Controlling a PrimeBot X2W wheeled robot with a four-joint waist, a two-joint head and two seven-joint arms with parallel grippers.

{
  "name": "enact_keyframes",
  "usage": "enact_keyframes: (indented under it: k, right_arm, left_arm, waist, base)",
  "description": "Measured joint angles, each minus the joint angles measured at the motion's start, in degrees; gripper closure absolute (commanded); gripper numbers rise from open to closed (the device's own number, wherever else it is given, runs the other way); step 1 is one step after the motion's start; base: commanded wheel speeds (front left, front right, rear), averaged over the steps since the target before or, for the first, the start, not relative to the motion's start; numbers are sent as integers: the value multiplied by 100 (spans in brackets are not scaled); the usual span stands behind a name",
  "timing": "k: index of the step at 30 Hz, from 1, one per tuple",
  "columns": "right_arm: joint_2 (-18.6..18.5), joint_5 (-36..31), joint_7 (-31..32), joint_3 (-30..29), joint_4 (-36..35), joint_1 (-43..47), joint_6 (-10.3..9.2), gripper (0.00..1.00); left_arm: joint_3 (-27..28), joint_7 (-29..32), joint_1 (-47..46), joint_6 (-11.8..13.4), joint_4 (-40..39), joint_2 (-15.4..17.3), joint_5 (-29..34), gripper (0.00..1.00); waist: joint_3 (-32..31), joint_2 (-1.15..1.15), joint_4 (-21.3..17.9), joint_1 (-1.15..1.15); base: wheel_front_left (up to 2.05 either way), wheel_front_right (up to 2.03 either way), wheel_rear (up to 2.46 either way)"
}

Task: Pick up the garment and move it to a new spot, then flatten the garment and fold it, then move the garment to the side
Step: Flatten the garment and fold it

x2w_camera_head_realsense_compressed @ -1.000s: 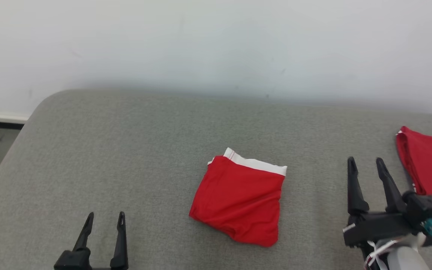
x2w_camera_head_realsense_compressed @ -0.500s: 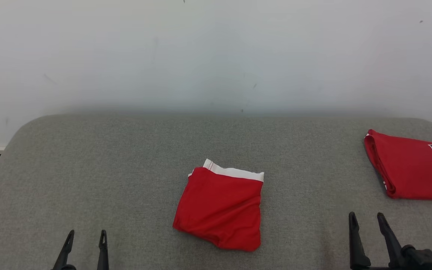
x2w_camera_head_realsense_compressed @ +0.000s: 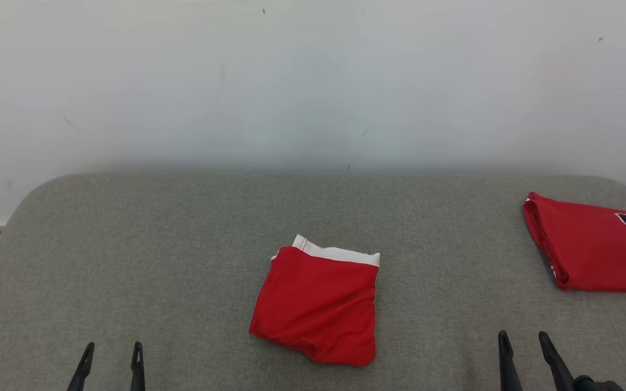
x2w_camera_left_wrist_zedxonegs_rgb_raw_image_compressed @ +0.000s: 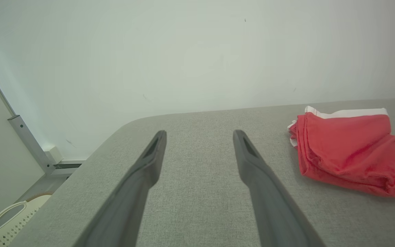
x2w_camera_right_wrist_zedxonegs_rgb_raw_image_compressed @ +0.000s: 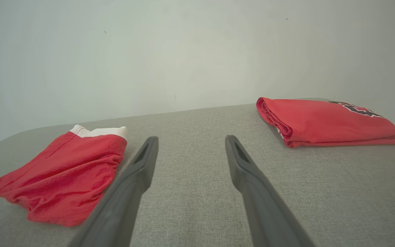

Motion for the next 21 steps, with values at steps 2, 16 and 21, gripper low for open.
enact_keyframes:
  k: [2,16,21]
  right_arm:
    - [-1,3,-1,9,57,4,0,0]
    - [1,116,0,124,168,-10,0,0]
    - [1,149,0,146,177,-12,0,0]
  left_arm:
    - [-2,0,19,0,-16,-5,-2,0]
    - [-14,0,26,0,-76,3,-27,0]
    - [-2,0,26,-7,-111,-3,-54,0]
  waist:
    - [8,0,7,0]
    - [31,0,-5,0]
    - [22,0,11,0]
  base:
    - [0,0,0]
    - [0,0,0]
    - [0,0,0]
